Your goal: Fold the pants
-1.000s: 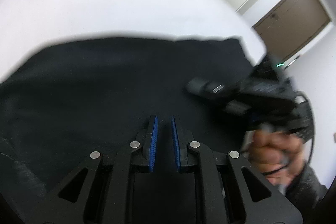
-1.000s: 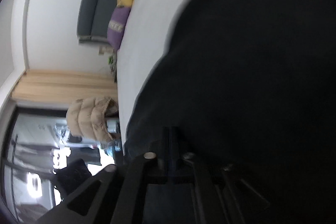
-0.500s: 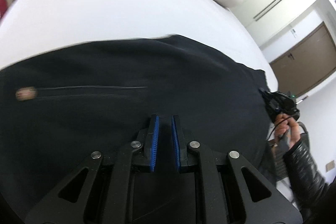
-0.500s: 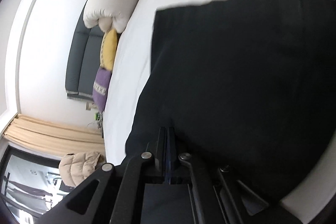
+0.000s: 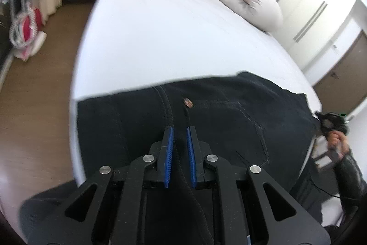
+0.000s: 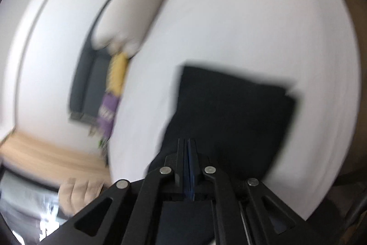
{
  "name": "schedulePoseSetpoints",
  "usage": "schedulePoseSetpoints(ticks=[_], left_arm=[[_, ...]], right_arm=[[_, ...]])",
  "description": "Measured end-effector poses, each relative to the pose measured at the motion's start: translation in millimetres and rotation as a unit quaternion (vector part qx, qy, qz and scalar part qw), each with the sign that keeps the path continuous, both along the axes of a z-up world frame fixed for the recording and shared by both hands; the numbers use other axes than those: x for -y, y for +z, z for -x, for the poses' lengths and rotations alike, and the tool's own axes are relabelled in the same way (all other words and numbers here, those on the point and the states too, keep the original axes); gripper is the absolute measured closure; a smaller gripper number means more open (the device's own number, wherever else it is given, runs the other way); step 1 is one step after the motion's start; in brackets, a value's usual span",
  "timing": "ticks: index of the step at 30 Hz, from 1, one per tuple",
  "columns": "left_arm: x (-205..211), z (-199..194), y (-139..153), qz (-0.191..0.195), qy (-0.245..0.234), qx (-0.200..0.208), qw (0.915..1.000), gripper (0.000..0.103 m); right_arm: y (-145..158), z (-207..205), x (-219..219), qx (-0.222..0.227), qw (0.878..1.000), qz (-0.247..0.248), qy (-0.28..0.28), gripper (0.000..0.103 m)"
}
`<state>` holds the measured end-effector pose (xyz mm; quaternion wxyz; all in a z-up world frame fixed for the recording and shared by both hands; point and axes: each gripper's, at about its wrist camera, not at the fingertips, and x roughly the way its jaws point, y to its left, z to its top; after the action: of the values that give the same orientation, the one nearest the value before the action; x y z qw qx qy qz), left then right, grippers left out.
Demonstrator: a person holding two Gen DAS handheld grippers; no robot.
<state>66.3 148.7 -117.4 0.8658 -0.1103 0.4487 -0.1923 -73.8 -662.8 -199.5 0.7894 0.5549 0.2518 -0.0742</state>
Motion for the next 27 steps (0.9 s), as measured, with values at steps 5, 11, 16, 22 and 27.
schedulePoseSetpoints(ticks=[5,11,16,22,27], left_arm=[[48,-25,16,0.036,-0.011,-0.001,0.9993,0.091],[175,-62,-28,0.035,-0.090,-0.077,0.9924,0.091],[173,-67,-49,0.051,-0.081,-0.100,0.9904,0.091],[146,-72,-65,0.072,-0.053,-0.101,0.9908,0.091],[147,-71,-66,0.072,-0.047,-0.102,0.9910,0.091]], right_arm=[[4,-66,-109,0.036,0.981,-0.037,0.187,0.096],[-44,-119,-208,-0.007,0.950,-0.070,0.304,0.094],[-65,-112,-135,-0.006,0.973,-0.080,0.217,0.103],[-64,-81,6,-0.010,0.998,-0.029,0.063,0.103],[-33,-8,93,-0.038,0.998,0.016,-0.039,0.064]])
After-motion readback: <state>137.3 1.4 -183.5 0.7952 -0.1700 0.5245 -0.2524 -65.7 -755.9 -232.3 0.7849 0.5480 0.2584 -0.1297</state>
